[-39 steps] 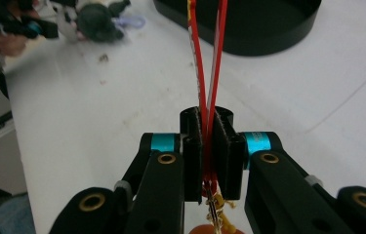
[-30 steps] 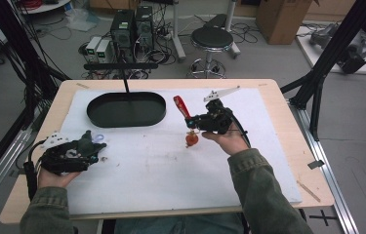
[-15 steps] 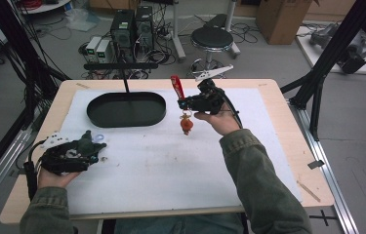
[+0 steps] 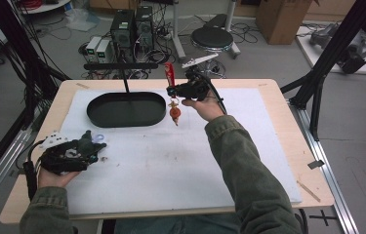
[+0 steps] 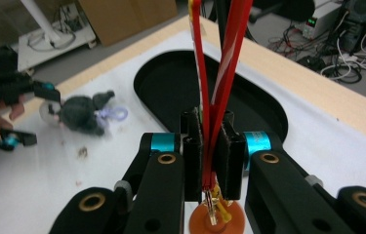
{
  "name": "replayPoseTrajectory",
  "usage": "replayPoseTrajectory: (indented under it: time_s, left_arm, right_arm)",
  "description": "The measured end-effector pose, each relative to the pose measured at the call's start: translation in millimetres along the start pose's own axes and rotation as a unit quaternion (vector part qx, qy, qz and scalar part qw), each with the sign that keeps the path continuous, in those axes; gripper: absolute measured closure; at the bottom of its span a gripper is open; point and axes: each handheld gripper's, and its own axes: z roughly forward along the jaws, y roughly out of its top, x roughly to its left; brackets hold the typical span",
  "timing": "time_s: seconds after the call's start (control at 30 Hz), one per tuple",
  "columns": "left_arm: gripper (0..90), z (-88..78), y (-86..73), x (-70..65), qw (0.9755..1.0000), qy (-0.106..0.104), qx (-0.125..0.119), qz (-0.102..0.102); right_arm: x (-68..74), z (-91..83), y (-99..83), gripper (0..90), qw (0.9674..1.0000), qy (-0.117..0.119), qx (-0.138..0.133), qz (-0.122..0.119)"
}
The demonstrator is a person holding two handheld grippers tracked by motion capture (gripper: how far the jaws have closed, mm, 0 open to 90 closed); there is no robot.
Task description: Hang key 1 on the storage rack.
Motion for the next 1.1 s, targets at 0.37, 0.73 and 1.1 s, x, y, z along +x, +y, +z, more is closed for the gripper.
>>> replayPoseTrajectory:
  time_s: [0.37, 0.73, 1.1]
  left_arm:
    - [7.2, -1.0, 0.2, 0.3, 1.0, 0.002, -0.009, -0.004]
    - [7.2, -1.9, 0.1, 3.0, 0.9999, 0.005, -0.011, -0.004]
    - [7.2, -2.0, -0.3, 3.9, 0.9999, 0.003, -0.015, -0.006]
  right_arm:
    - [-12.3, 13.9, 18.3, 83.2, 1.0, -0.003, -0.001, 0.003]
    - [-8.8, 35.3, 44.8, 83.3, 0.9999, 0.007, 0.006, -0.005]
    - [-2.9, 60.8, 74.9, 83.2, 0.9997, 0.013, 0.009, -0.017]
